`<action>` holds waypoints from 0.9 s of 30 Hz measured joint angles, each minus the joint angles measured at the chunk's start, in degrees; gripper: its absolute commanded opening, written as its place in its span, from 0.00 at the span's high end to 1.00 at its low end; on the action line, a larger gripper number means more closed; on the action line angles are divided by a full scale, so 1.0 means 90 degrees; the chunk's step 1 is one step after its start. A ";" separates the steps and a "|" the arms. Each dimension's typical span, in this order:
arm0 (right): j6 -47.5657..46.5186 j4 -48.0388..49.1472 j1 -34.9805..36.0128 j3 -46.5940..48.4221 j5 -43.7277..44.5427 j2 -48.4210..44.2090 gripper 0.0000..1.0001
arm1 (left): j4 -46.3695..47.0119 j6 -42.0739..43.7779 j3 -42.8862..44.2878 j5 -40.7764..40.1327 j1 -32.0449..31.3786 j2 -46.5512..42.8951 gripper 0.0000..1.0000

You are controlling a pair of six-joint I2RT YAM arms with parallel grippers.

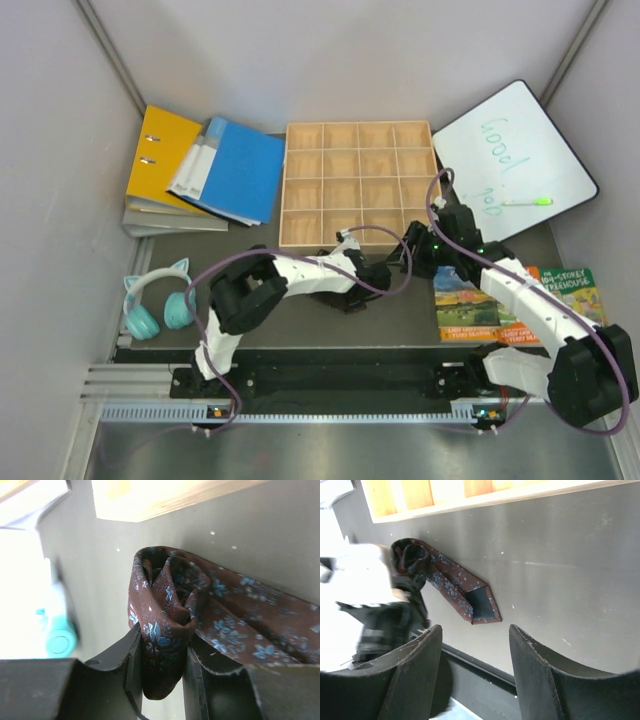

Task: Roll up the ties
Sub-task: Roll the tie at the center of the board.

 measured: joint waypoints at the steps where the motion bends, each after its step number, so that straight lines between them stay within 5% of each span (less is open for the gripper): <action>1: -0.0015 -0.0046 -0.0044 0.0000 0.0000 -0.0049 0.43 | -0.0155 -0.0129 0.0121 -0.0109 -0.0092 0.0199 0.92; 8: -0.0124 -0.0396 -0.0257 0.0000 -0.0007 -0.0357 0.43 | -0.0578 -0.0476 0.0384 -0.0372 -0.0430 0.0663 0.83; 16: -0.0170 -0.0668 -0.0260 0.0002 0.0012 -0.0483 0.43 | -0.0019 0.0175 0.0338 0.0012 -0.0457 0.0678 0.73; 25: -0.0189 -0.0954 -0.0260 0.0017 0.0085 -0.0624 0.42 | 0.0321 0.0937 0.0257 0.0491 -0.0469 0.0573 0.39; 27: -0.0202 -0.0971 -0.0260 0.0029 0.0080 -0.0636 0.42 | 0.0367 0.1052 0.0194 0.0597 -0.0464 0.0457 0.38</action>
